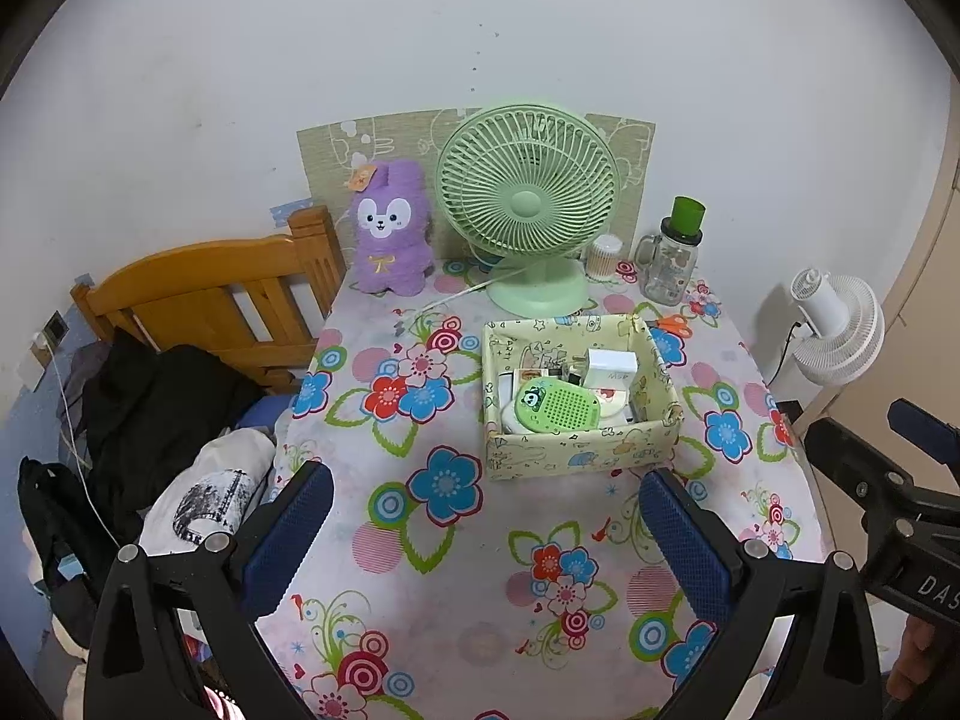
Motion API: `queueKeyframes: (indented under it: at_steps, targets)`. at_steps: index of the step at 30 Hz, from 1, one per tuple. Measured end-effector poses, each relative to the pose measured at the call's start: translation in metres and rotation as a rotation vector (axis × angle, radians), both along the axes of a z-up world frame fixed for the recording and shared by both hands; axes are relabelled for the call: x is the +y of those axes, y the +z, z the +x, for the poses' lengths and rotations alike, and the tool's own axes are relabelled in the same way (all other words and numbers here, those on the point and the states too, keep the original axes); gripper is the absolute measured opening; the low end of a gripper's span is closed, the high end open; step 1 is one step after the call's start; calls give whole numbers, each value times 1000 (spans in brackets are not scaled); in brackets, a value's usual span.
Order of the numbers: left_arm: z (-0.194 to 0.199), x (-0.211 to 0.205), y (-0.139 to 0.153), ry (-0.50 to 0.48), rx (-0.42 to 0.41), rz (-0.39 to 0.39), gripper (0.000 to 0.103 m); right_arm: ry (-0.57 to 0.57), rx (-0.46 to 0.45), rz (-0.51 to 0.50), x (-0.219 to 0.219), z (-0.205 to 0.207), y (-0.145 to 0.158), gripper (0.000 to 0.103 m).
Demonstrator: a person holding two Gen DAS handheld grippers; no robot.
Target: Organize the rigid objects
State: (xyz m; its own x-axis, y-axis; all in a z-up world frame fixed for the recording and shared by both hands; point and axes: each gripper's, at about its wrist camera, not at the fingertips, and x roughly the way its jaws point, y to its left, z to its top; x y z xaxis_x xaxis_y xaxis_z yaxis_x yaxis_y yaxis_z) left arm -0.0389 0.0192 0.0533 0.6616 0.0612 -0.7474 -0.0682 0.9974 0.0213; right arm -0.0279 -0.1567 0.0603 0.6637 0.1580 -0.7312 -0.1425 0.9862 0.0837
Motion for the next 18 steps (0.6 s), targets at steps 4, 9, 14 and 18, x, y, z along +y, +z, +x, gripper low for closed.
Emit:
queueKeyframes:
  at_steps: [4, 9, 14, 18]
  targets:
    - [-1, 1, 1, 1, -3, 1, 103, 7, 2, -5, 4, 0, 2, 100]
    - [-1, 2, 1, 0, 0, 3, 103, 11, -5, -4, 7, -1, 4, 100]
    - [-1, 2, 3, -6, -6, 3, 103, 11, -6, -7, 7, -1, 4, 100]
    - [0, 2, 4, -7, -3, 1, 103, 10, -9, -12, 8, -1, 5, 100]
